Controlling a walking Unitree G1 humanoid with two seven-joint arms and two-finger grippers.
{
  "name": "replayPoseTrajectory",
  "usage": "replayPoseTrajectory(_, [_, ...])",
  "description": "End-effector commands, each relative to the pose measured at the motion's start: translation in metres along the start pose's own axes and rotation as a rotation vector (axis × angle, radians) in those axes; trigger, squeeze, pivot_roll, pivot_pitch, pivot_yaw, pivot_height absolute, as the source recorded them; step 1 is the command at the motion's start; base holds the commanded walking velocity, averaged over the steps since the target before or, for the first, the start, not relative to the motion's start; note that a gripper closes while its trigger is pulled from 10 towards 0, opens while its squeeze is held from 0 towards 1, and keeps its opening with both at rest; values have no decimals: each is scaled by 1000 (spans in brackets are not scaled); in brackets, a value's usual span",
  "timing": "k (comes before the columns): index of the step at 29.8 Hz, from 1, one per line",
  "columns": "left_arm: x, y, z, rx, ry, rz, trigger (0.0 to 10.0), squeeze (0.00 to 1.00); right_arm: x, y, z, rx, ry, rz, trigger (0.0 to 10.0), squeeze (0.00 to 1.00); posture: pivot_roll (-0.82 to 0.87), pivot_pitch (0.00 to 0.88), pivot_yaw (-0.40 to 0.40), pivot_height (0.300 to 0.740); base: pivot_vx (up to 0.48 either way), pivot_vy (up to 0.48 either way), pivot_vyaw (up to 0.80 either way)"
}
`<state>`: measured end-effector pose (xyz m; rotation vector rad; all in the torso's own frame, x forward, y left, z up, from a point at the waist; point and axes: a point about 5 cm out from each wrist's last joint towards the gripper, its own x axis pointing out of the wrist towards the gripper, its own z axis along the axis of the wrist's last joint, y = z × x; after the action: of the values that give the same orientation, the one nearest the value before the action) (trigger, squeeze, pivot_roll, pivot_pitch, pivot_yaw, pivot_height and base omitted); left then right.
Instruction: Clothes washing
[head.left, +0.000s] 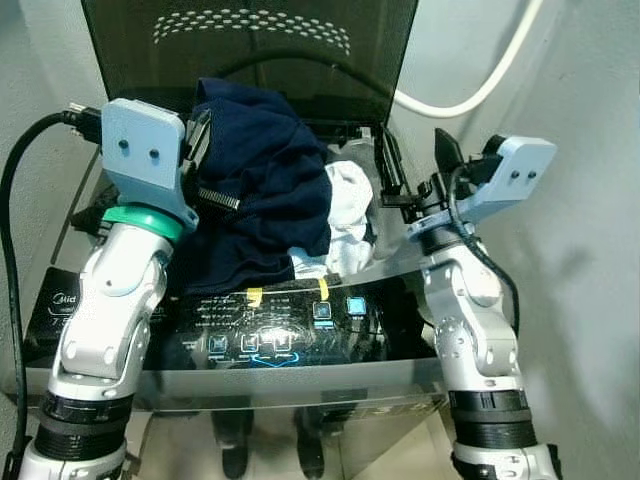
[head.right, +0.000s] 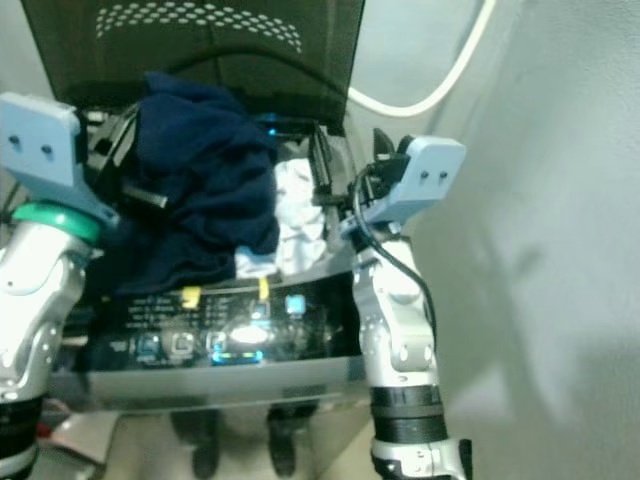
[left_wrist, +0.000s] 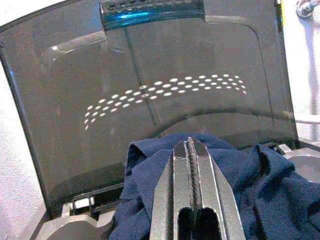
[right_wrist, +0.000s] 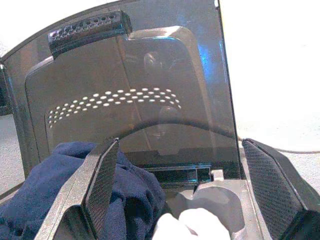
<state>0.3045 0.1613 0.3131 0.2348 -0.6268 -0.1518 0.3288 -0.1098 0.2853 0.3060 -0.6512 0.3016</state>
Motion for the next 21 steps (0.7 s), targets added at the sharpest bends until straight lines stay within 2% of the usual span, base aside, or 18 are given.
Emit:
replayPoseTrajectory(1, [1,-1,-1,6,2,-7,10000,0,-3,-3,-1,6,-3,-18,10000,0,50,60,-5,728,0,0,0])
replayPoseTrajectory(21, [3,-3,-5,5,9,-10,10000,0,-4,-5,-2,-21,1,-3,10000,0,45,48,-11,728,-280,0,0])
